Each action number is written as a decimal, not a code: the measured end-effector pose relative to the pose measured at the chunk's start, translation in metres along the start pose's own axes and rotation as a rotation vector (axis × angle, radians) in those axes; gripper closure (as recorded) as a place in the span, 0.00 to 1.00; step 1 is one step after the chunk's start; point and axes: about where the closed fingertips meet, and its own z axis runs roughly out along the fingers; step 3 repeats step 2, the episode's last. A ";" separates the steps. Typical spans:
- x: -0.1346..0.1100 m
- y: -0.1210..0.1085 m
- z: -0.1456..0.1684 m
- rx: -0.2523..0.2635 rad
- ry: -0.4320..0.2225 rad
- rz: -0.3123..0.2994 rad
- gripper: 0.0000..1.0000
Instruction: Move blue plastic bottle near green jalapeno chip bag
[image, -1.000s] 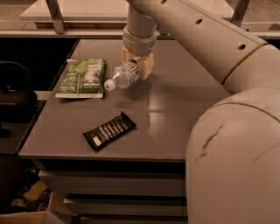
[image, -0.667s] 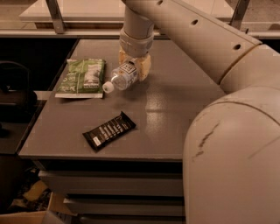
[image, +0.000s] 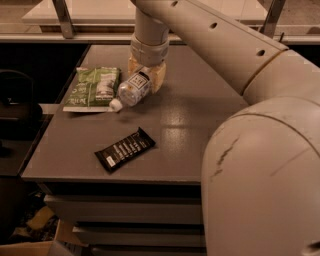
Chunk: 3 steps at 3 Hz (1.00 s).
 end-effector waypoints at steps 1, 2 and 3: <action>-0.004 -0.005 0.006 -0.008 -0.014 -0.017 0.00; -0.006 -0.007 0.006 -0.008 -0.023 -0.019 0.00; -0.006 -0.007 0.006 -0.008 -0.023 -0.019 0.00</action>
Offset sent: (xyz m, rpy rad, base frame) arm -0.0045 0.0056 -0.0039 -0.0151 0.0292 0.0284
